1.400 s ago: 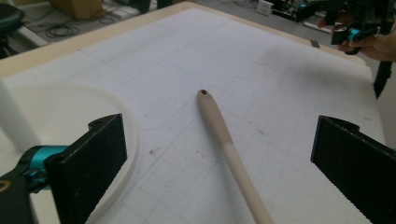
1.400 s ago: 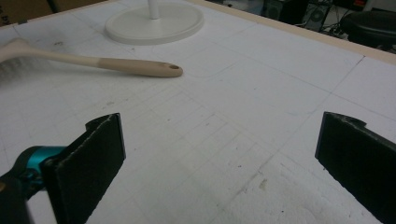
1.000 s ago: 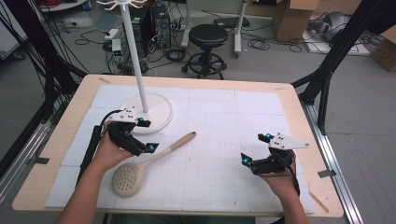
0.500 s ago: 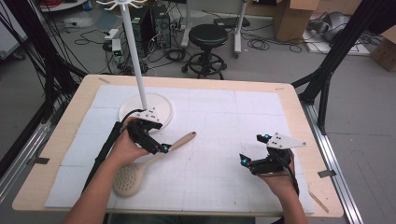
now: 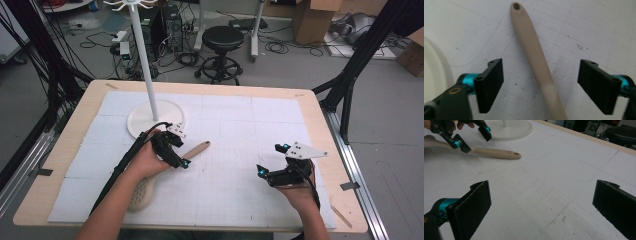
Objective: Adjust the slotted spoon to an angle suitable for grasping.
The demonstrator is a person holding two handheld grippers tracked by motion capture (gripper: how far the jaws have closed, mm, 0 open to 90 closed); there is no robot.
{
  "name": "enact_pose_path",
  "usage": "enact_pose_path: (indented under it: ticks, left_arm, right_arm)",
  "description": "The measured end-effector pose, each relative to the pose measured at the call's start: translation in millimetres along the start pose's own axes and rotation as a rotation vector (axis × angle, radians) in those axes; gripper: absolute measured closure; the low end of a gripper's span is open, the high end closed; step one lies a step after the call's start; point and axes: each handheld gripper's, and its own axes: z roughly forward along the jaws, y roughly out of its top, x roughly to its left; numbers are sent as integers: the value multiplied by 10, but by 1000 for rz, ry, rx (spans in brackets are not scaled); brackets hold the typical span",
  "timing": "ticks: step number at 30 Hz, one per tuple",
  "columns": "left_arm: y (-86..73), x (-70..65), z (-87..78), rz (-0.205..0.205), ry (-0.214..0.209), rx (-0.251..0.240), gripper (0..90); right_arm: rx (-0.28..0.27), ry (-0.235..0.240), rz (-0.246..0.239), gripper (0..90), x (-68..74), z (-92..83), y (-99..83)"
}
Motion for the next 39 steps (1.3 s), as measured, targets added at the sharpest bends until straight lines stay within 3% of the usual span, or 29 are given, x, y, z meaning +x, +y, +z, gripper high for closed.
enact_pose_path:
  ticks: [3,7,10,12,14,22,25,30,33,39]
  left_arm:
    - [-11,13,42,-4,6,20,247]
    - [-20,13,69,-12,-7,55,377]
    - [-31,-4,118,-23,-21,90,399]
    - [-25,-18,116,-10,-13,96,406]
    - [-26,-22,114,-7,9,96,487]
    - [-8,-91,101,48,43,113,638]
    - [3,-108,99,35,57,125,652]
    - [6,-91,79,-36,52,130,681]
    - [5,-83,48,-57,43,111,701]
    - [40,-107,-199,-60,43,2,737]
  right_arm:
    - [1,-1,-3,5,6,4,1]
    - [4,-1,-2,6,12,2,1]
    - [7,-1,-4,5,8,10,-2]
    - [9,-1,-5,5,8,13,-4]
    - [14,0,-6,5,9,23,-9]
    - [17,-4,-13,5,16,29,-10]
    - [19,1,-8,5,21,32,-11]
    - [18,-2,-11,6,20,28,-11]
    - [20,-4,-9,6,14,30,-15]
    - [27,-5,-10,6,24,38,-17]
